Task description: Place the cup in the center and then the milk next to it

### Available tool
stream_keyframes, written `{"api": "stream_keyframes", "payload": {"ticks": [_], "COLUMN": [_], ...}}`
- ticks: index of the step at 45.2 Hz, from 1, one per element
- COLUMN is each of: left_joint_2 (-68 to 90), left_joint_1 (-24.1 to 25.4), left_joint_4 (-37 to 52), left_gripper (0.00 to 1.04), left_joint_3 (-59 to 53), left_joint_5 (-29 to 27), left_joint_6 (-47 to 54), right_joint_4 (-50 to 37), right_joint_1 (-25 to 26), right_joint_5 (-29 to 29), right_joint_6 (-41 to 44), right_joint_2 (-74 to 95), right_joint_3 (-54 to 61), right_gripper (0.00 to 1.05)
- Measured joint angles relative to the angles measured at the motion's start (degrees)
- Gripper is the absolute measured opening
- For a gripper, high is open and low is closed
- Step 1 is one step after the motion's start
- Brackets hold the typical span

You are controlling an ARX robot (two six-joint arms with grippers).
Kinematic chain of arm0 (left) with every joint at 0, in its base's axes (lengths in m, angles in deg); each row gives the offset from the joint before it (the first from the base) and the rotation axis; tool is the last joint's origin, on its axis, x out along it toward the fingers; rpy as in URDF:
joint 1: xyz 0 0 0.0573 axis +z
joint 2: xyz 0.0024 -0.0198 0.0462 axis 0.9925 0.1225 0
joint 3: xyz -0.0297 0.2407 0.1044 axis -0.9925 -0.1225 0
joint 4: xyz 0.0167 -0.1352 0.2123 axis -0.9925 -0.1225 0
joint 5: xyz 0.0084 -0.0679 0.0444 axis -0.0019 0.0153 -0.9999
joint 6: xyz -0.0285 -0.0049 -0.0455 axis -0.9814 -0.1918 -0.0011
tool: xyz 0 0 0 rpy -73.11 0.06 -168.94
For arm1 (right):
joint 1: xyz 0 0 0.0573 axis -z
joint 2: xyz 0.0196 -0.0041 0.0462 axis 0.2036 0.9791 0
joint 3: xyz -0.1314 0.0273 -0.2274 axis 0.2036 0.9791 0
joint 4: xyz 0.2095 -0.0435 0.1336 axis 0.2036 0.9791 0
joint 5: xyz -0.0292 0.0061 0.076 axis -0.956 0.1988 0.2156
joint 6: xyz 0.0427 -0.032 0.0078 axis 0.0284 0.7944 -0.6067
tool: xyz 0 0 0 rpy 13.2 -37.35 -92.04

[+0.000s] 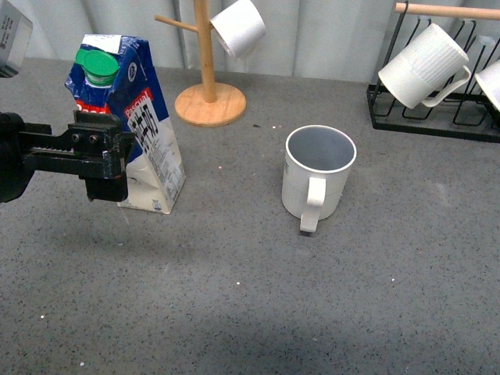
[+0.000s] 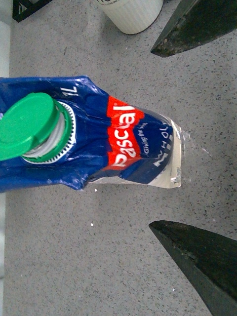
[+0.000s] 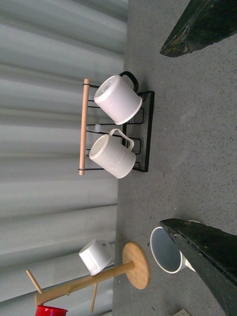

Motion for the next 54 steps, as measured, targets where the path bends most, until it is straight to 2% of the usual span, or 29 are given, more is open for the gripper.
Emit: {"api": "stream_keyframes", "payload": {"ticks": [25, 28, 40, 46, 50, 54], "left_joint_2": [4.96, 5.14, 5.09, 3.54, 3.17, 3.19], "left_joint_1": [1.42, 1.44, 0.55, -2.49, -5.16, -8.50], "left_joint_4": [0.02, 0.02, 0.15, 0.09, 0.09, 0.09], "left_gripper": [0.98, 0.91, 0.39, 0.14, 0.05, 0.04], "left_joint_3": [6.36, 6.64, 6.67, 6.62, 6.67, 6.78], "left_joint_5": [-0.76, -0.81, -1.07, -3.02, -4.42, -6.05], "left_joint_6": [-0.63, -0.81, -2.73, -4.35, -5.60, -6.60], "right_joint_4": [0.00, 0.00, 0.00, 0.00, 0.00, 0.00], "right_joint_1": [0.00, 0.00, 0.02, 0.00, 0.00, 0.00], "right_joint_5": [0.02, 0.02, 0.02, 0.02, 0.02, 0.02], "right_joint_6": [0.00, 0.00, 0.00, 0.00, 0.00, 0.00], "right_joint_2": [0.00, 0.00, 0.00, 0.00, 0.00, 0.00], "right_joint_3": [0.00, 0.00, 0.00, 0.00, 0.00, 0.00], "right_gripper": [0.95, 0.95, 0.95, 0.95, 0.95, 0.95]}}
